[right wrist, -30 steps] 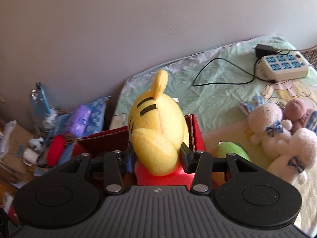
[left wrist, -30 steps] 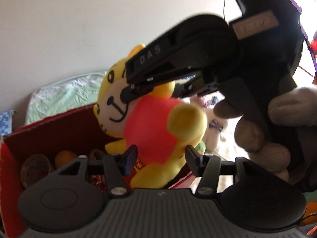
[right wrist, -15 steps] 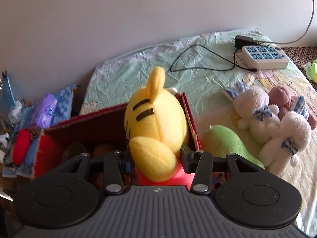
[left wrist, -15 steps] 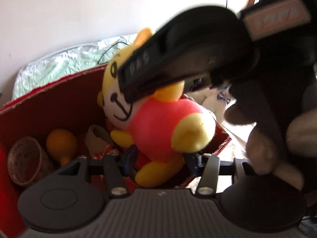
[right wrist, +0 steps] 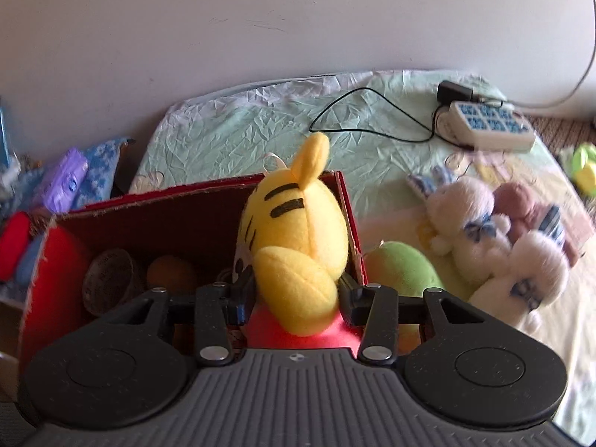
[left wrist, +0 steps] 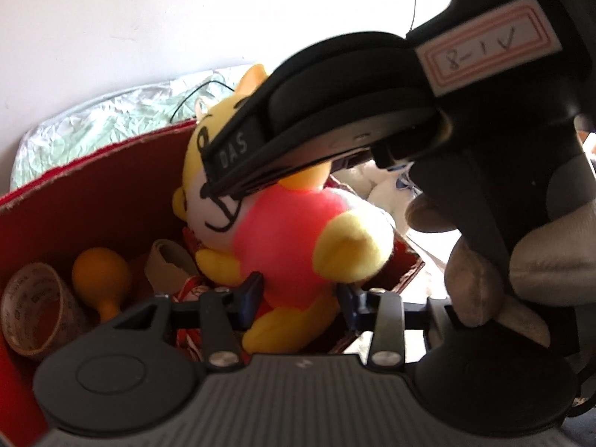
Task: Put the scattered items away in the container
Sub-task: 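Carry the tiger plush with the right tool over the red box, then lower the tiger plush into the red box and open the right tool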
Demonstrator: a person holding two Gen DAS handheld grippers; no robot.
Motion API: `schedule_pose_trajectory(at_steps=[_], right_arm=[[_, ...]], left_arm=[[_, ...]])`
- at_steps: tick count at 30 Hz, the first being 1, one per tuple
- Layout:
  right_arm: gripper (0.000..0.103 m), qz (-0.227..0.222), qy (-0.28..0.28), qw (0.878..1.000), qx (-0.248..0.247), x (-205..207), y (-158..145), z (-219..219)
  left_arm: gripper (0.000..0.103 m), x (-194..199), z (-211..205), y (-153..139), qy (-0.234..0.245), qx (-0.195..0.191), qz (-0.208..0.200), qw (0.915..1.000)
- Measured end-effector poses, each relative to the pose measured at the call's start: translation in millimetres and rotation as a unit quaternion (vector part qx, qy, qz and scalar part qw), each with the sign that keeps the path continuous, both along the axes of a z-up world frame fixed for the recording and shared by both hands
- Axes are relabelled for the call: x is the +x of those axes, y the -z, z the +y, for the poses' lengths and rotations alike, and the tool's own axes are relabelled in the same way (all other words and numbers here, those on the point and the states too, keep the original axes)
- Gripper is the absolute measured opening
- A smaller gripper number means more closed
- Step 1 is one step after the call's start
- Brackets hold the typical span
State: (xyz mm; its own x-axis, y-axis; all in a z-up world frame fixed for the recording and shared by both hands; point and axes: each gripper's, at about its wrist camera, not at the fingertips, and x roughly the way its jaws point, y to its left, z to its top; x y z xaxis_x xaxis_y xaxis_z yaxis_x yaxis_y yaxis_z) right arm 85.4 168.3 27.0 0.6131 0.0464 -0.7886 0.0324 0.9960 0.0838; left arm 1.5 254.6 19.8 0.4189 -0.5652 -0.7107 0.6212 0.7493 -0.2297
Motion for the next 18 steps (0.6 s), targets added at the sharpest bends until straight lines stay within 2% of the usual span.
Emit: schedule_pose_trajectory(at_steps=[2,5,8,14,18], right_arm=[[0.046,0.005,-0.001,1.000,-0.014,3,1,2],[0.049,0.017,-0.017,0.999,-0.029,9,5,6],[0.056,0.017,-0.013,1.000,-0.018,9,4,2],[0.060,0.005,-0.003,1.000,0.009,1,-6,-4],[0.064,-0.014,0.006,1.000,0.026,-9,-17,-10]], left_arm=[[0.042,0,2,2,-0.001,-0.009,0.005,0.9999],[0.048,0,4,3,-0.006,-0.013,0.014,0.9998],[0.048,-6,5,2,-0.009,-0.013,0.011,0.9998],[0.050,-14,6,-2,-0.011,-0.011,0.009,0.9998],[0.062,-19,15,-6,-0.017,-0.027,0.011,0.9994]])
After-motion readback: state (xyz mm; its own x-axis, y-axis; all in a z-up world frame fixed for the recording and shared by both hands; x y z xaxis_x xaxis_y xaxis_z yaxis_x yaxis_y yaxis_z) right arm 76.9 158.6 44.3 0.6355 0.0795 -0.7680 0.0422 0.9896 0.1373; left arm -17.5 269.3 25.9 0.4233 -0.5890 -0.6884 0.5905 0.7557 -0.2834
